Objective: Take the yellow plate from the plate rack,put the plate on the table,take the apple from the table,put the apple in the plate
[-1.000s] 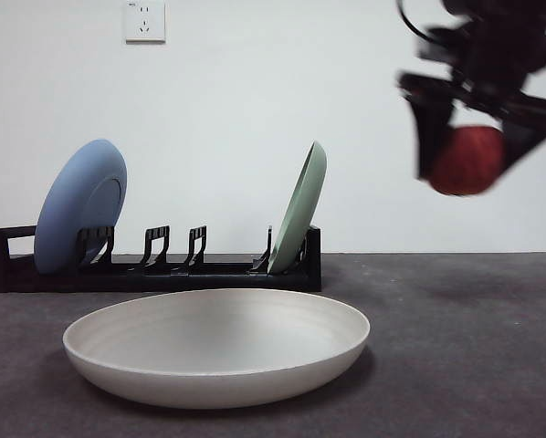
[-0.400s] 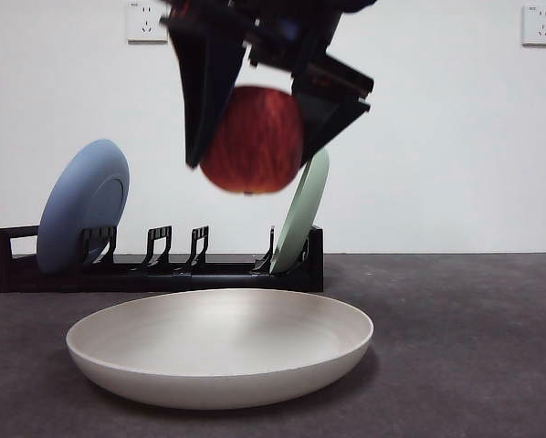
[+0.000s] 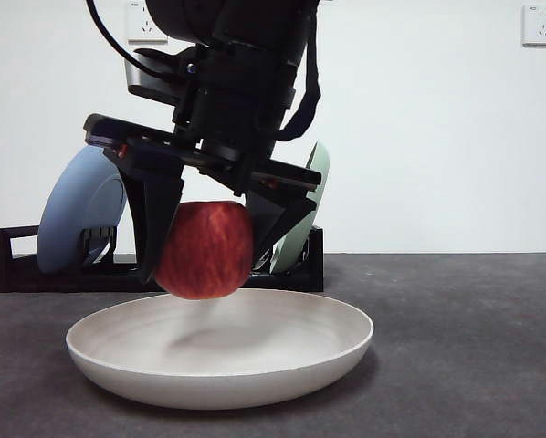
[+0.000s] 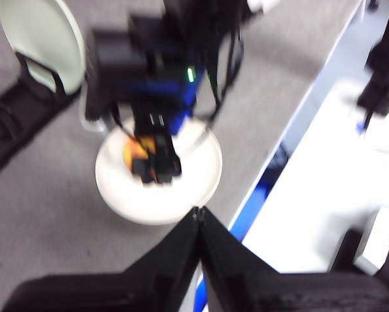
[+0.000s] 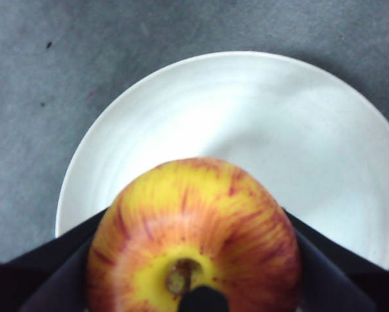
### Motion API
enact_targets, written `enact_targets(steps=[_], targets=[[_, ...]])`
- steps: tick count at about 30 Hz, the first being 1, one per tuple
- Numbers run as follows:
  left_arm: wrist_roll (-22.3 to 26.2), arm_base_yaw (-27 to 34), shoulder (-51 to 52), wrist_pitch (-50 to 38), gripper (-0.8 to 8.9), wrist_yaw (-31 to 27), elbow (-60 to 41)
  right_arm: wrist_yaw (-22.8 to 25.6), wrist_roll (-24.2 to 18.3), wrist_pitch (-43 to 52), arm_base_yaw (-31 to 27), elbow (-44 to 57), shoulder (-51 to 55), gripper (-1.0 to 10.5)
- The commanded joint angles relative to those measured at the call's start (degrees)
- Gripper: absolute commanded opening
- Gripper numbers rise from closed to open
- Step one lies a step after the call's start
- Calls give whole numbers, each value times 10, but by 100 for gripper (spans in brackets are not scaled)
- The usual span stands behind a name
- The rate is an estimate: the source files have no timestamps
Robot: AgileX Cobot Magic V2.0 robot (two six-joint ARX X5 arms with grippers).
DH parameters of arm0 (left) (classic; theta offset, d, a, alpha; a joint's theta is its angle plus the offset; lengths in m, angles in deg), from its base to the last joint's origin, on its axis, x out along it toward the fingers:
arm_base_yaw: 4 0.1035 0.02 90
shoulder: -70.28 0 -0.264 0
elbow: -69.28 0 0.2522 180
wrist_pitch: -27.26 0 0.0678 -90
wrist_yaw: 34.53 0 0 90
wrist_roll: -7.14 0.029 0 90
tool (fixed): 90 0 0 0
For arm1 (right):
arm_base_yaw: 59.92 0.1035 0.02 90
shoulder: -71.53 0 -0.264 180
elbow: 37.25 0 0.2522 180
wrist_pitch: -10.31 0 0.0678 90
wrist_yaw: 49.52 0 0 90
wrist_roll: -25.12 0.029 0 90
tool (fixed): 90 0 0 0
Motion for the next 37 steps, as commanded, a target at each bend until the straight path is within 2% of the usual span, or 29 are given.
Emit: enact_targets(steps=[1, 7, 11, 14, 18, 19, 20, 30, 37], targets=[[7, -1, 11, -1, -8, -6, -42, 2, -4, 23, 1, 6, -13, -11], [-14, -1, 37, -1, -8, -21, -112, 2, -4, 61, 0, 37, -19, -11], [-30, -1, 45, -1, -8, -27, -124, 2, -4, 80, -1, 69, -21, -11], [-33, -1, 46, -1, -8, -27, -124, 2, -3, 81, -1, 84, -21, 33], [-33, -1, 46, -1, -8, -27, -124, 8, 0, 83, 0, 84, -21, 601], [-33, -1, 46, -1, -8, -27, -124, 8, 0, 81, 0, 81, -21, 702], [-33, -1, 46, -1, -8, -27, -124, 8, 0, 78, 0, 78, -21, 745], [-28, -1, 47, -1, -5, -27, -124, 3, 2, -3, 2, 50, 56, 755], [-32, -1, 47, -1, -4, -26, -123, -5, -5, -175, 2, 35, 207, 751]])
